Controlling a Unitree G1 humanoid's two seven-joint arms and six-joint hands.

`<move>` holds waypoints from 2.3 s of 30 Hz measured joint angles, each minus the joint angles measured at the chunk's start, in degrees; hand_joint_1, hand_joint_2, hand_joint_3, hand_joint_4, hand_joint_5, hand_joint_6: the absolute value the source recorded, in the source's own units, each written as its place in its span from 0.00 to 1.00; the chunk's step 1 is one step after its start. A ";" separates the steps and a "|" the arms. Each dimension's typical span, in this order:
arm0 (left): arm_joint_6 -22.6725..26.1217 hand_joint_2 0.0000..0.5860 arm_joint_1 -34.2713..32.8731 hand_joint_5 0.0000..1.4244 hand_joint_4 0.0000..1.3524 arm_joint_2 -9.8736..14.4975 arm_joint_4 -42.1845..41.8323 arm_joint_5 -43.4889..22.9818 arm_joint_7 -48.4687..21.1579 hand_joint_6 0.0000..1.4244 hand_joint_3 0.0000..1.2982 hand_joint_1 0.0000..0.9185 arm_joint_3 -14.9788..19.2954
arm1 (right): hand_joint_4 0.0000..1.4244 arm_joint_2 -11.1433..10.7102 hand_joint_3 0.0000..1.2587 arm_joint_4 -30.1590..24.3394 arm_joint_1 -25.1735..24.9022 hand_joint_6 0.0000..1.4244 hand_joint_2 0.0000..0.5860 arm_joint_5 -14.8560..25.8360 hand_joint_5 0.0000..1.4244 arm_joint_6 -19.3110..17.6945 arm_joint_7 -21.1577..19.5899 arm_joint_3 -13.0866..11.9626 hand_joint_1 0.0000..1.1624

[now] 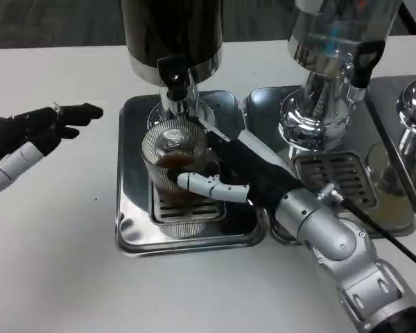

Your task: Grasp the cup under the faucet to collect the drink, then remove the cup.

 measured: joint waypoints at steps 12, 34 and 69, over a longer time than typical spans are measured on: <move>0.08 0.19 0.00 0.12 0.16 0.00 0.35 0.99 0.36 0.15 0.24 0.00 -1.16 | 0.00 0.62 0.00 -0.06 0.01 0.01 0.38 -2.85 0.00 0.09 -1.99 0.73 0.42; 0.09 0.18 0.02 0.13 0.16 0.01 0.65 1.28 0.49 0.15 0.25 0.00 -1.35 | 0.00 2.17 0.00 -0.34 0.45 0.13 0.38 -5.18 0.12 1.74 -5.65 2.35 0.45; 0.57 0.25 1.14 0.13 0.18 0.18 0.65 1.80 0.99 0.18 0.23 0.00 -1.49 | 0.35 5.69 0.29 -2.58 7.46 0.44 0.42 -13.42 0.40 -0.40 -25.01 5.89 0.46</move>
